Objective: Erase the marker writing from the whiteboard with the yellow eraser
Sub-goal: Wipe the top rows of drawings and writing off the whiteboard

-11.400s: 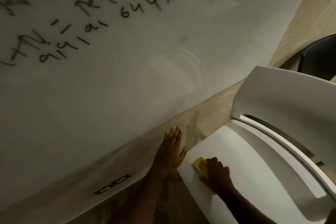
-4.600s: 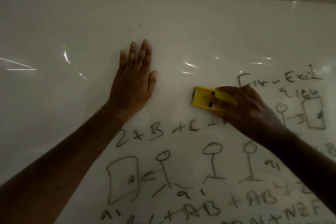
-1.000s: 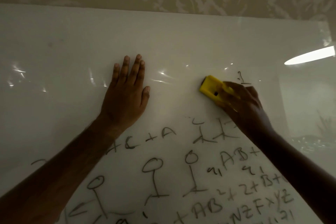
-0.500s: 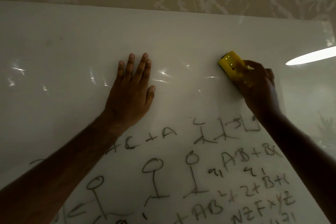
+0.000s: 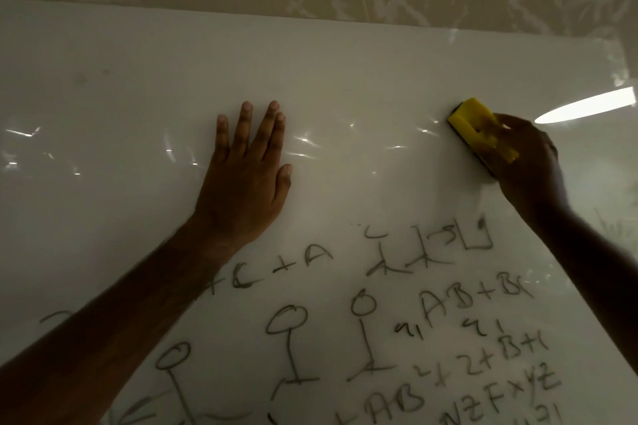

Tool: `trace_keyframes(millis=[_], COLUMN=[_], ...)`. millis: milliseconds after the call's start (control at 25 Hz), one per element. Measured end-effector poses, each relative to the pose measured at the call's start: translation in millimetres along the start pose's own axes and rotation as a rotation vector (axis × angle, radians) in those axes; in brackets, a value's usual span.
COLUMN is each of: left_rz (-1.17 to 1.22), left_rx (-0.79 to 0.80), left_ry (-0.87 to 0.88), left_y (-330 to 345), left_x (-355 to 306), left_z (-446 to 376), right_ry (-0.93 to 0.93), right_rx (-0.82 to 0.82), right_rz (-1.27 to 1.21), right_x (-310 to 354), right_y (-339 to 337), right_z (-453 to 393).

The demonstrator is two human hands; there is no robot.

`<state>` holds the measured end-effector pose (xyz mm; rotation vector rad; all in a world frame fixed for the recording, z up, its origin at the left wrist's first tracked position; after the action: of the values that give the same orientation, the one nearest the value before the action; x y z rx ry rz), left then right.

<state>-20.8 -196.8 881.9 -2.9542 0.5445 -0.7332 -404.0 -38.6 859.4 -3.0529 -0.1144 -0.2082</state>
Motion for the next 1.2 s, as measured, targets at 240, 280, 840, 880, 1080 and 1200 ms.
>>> trace_keyframes(millis=[240,280,840,880,1080,1200], left_rz=[0.012,0.012,0.001,0.003,0.009,0.008], left_rx=[0.013,0.013,0.018,0.016,0.025,0.027], left_ry=[0.001,0.001,-0.004,-0.004,-0.002,-0.003], left_y=[1,0,-1,-1,0,0], left_x=[-1,-1,-5,-4,-4,-5], left_z=[-1,-1,-1,-1,0,-1], right_ry=[-0.144,-0.15,-0.107,-0.124,-0.04,0.072], right_rx=[0.075,0.106,0.164,0.19,0.229,0.16], right_rz=[-0.021,-0.014,0.008,0.017,0.086,0.025], right_x=[56,54,43,45,6,-9], right_y=[23,24,26,26,17,15], right_z=[49,63,70,86,116,94])
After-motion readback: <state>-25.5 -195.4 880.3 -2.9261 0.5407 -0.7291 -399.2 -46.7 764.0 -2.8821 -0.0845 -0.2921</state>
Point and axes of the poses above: each hand's wrist, its own z-axis away from the middle knuckle, its own y-axis out of the palm, x = y × z, the point moved 8 cm from there along -z, towards the middle knuckle, and after that the axes turned 8 degrees about x, right-handed, at the moved point
